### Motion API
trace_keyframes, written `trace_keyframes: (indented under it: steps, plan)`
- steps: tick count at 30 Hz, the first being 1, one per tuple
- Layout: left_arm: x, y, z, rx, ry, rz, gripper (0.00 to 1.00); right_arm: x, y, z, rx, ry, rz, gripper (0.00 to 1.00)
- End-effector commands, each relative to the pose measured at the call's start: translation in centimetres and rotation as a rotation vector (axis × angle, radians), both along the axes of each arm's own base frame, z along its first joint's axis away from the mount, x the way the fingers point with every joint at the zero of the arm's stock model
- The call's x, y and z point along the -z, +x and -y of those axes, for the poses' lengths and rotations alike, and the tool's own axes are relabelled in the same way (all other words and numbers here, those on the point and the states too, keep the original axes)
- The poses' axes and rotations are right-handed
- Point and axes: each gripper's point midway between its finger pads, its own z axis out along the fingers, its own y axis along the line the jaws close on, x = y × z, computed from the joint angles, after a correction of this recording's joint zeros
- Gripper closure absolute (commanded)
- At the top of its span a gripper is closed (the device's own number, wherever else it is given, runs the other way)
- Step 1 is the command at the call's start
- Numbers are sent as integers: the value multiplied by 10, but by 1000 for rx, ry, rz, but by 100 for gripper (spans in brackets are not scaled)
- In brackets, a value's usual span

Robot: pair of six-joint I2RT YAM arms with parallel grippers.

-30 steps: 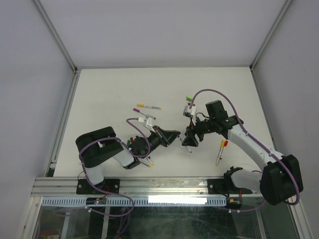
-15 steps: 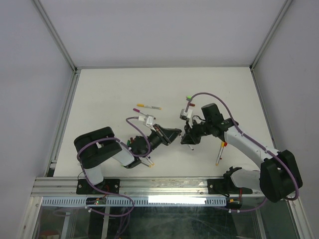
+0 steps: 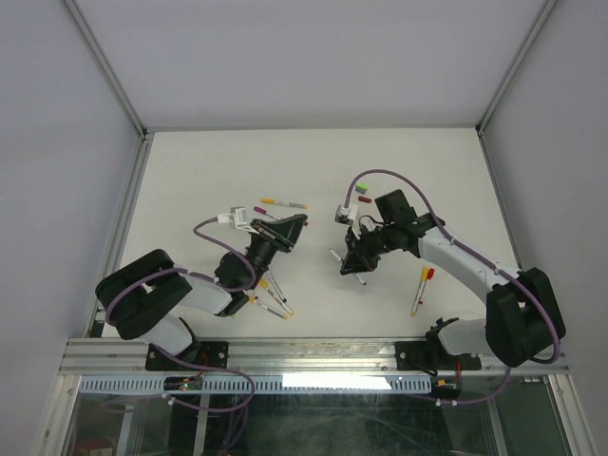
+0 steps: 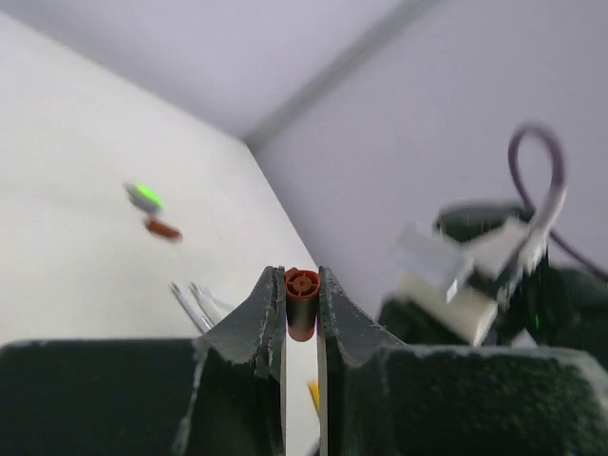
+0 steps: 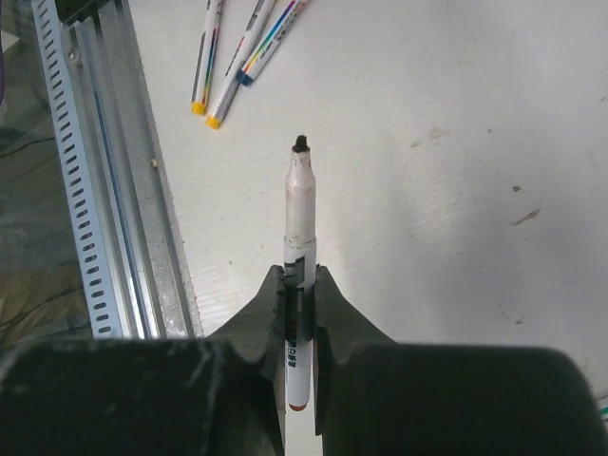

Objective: Open the pen caps
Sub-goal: Open the pen cap from the pen, then place the pen at the center of the board.

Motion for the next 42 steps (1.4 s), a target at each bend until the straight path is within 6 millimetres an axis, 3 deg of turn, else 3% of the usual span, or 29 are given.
trace_keyframes:
  steps: [1, 5, 11, 16, 30, 42]
  plan:
    - [-87, 13, -80, -243, -258, 202, 100, 5, -11, 5, -22, -34, -41, 100]
    - [-97, 15, -108, -308, -258, 225, 100, 4, -10, 6, -20, -39, -31, 100]
    - [-93, 7, -123, -324, -189, 219, 100, 6, -2, 11, 15, -76, 17, 100]
    - [-79, -1, -122, -290, -96, 176, 100, 5, 3, 18, 41, -101, 56, 100]
    - [-12, -27, -113, -142, 64, 13, 100, 18, 19, 36, 160, -212, 33, 100]
    - [7, -38, -102, -53, 84, -20, 100, 39, 34, 48, 274, -311, -14, 98]
